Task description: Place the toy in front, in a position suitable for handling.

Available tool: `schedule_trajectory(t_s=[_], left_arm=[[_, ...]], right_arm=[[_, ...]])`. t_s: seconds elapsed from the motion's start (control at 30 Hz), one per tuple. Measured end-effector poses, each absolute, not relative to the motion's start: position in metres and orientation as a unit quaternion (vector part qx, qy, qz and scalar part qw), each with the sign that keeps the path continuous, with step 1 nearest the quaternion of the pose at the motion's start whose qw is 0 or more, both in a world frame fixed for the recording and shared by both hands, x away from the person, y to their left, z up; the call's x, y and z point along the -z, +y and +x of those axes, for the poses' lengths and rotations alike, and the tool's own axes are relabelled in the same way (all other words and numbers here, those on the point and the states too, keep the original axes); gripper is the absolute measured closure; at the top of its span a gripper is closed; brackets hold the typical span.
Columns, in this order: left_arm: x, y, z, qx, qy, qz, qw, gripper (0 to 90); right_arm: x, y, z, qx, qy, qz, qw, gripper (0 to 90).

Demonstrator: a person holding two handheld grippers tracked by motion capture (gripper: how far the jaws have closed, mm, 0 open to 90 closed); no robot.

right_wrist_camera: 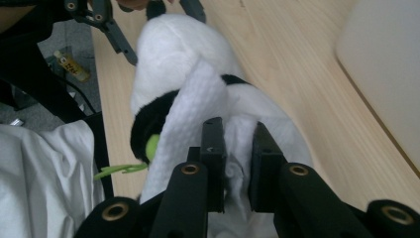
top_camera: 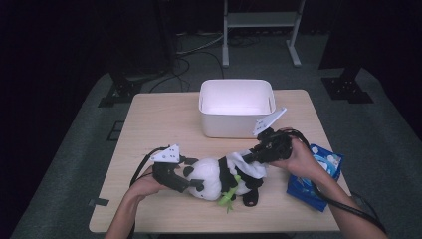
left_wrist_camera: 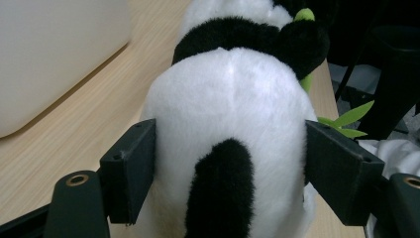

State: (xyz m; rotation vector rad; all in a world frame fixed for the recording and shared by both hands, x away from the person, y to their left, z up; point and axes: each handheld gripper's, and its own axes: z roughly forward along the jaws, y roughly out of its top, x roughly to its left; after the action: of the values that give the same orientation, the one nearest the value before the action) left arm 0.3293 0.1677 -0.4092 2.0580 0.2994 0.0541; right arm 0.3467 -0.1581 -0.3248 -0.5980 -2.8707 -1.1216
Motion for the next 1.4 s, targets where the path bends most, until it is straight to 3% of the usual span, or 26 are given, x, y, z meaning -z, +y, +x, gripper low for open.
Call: schedule_trajectory(t_s=[0.17, 0.53, 0.6, 0.73, 1.03, 1.23, 1.4], left_arm=[[0.409, 0.167, 0.329, -0.023, 0.125, 0.854, 0.505, 23.4], [0.409, 0.166, 0.33, -0.023, 0.128, 0.854, 0.504, 22.6], [0.409, 0.166, 0.33, -0.024, 0.129, 0.855, 0.502, 22.4], [0.409, 0.165, 0.33, -0.024, 0.129, 0.855, 0.502, 22.5], [0.408, 0.166, 0.328, -0.023, 0.124, 0.858, 0.498, 23.1], [0.405, 0.165, 0.329, -0.023, 0.125, 0.861, 0.493, 22.5], [0.399, 0.158, 0.331, -0.016, 0.136, 0.867, 0.478, 12.6]], right_arm=[[0.325, -0.147, 0.342, 0.352, -0.92, -0.171, -0.005, 69.0], [0.325, -0.139, 0.336, 0.335, -0.933, -0.13, -0.027, 59.3], [0.325, -0.136, 0.335, 0.327, -0.936, -0.127, -0.038, 62.5], [0.323, -0.132, 0.336, 0.315, -0.938, -0.138, -0.051, 82.0], [0.315, -0.12, 0.354, 0.324, -0.932, -0.153, -0.053, 83.9], [0.328, -0.123, 0.363, 0.319, -0.931, -0.176, -0.027, 84.0], [0.336, -0.131, 0.363, 0.329, -0.925, -0.192, -0.003, 84.5]])
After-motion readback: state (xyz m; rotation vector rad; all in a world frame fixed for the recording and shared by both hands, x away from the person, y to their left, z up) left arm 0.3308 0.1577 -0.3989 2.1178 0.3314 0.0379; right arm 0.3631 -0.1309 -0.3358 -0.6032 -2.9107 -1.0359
